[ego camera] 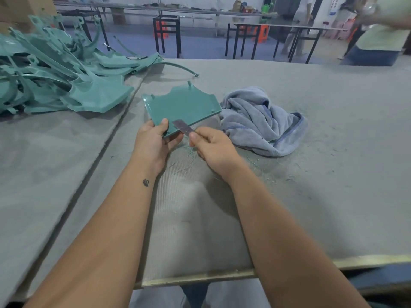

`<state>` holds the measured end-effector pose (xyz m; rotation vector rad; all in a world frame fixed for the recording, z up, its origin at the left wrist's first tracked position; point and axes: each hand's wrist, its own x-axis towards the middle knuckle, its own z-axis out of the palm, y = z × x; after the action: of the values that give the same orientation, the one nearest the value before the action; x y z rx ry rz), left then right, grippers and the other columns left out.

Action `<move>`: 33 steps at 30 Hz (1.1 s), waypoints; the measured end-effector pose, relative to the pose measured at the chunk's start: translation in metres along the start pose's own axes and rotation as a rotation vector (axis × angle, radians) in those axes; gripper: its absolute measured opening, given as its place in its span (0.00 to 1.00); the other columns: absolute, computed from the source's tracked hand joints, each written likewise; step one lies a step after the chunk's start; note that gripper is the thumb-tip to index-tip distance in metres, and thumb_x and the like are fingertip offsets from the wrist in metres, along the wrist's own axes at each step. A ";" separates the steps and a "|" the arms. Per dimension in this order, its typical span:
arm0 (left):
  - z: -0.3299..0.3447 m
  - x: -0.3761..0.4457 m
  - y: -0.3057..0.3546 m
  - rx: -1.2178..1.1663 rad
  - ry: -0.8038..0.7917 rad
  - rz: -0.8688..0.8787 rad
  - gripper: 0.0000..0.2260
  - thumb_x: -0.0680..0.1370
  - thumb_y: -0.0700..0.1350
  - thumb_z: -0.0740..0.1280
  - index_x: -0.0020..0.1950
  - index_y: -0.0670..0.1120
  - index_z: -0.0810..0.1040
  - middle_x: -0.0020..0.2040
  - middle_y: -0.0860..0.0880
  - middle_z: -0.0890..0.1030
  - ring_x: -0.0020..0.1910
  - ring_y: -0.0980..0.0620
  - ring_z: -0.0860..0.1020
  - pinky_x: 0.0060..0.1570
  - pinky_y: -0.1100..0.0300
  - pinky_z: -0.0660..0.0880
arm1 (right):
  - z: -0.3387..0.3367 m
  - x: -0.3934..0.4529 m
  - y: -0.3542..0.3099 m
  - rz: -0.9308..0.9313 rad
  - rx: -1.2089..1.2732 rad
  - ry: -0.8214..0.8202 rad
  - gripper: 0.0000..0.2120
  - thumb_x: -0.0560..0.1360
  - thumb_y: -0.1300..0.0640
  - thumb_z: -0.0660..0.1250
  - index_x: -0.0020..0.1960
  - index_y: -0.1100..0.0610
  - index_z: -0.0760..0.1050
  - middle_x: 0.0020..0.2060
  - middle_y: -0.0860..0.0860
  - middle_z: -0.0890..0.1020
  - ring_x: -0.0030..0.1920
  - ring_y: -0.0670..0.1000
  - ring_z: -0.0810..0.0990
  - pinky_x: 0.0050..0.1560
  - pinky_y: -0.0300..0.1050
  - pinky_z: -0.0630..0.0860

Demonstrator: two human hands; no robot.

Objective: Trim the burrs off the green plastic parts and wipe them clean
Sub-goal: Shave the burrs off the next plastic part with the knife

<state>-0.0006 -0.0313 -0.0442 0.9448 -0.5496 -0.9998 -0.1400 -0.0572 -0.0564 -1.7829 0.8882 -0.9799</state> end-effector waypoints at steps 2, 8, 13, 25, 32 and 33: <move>-0.001 0.000 0.001 -0.005 -0.005 -0.003 0.09 0.83 0.37 0.58 0.53 0.46 0.77 0.43 0.48 0.85 0.37 0.53 0.84 0.36 0.63 0.79 | -0.003 -0.001 -0.002 0.013 0.066 0.059 0.15 0.81 0.56 0.61 0.36 0.53 0.72 0.22 0.43 0.66 0.26 0.45 0.63 0.31 0.40 0.63; 0.000 -0.001 0.000 -0.021 -0.006 -0.009 0.09 0.83 0.37 0.58 0.53 0.45 0.77 0.45 0.47 0.84 0.37 0.52 0.84 0.36 0.62 0.79 | -0.003 -0.002 -0.001 0.011 0.040 0.046 0.15 0.81 0.57 0.60 0.36 0.52 0.71 0.22 0.42 0.66 0.27 0.45 0.62 0.30 0.41 0.61; -0.001 -0.001 0.001 -0.036 -0.007 -0.022 0.09 0.83 0.37 0.57 0.54 0.45 0.76 0.44 0.46 0.84 0.36 0.51 0.84 0.35 0.62 0.79 | -0.008 -0.001 -0.004 0.038 0.152 0.189 0.14 0.82 0.54 0.60 0.37 0.51 0.72 0.24 0.44 0.67 0.25 0.42 0.63 0.27 0.34 0.63; -0.002 0.002 0.002 -0.056 0.019 -0.016 0.09 0.83 0.37 0.57 0.57 0.44 0.76 0.44 0.46 0.84 0.36 0.52 0.84 0.35 0.61 0.79 | -0.005 -0.001 -0.001 0.003 0.022 0.031 0.14 0.81 0.56 0.61 0.36 0.53 0.71 0.23 0.44 0.68 0.29 0.49 0.65 0.34 0.43 0.63; -0.003 0.000 0.005 -0.127 0.017 -0.052 0.10 0.82 0.37 0.58 0.62 0.40 0.73 0.49 0.42 0.81 0.36 0.50 0.84 0.36 0.61 0.79 | -0.016 0.004 -0.007 0.180 0.237 0.124 0.24 0.82 0.42 0.52 0.41 0.50 0.82 0.25 0.46 0.68 0.25 0.44 0.64 0.29 0.37 0.63; -0.003 -0.001 0.006 -0.134 0.014 -0.057 0.10 0.82 0.36 0.59 0.62 0.40 0.73 0.49 0.42 0.81 0.36 0.49 0.84 0.36 0.61 0.79 | -0.018 0.005 -0.007 0.193 0.250 0.125 0.26 0.82 0.40 0.50 0.41 0.49 0.83 0.26 0.46 0.68 0.27 0.44 0.63 0.30 0.37 0.63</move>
<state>0.0042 -0.0281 -0.0410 0.8515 -0.4407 -1.0669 -0.1527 -0.0652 -0.0431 -1.4117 0.9513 -1.0357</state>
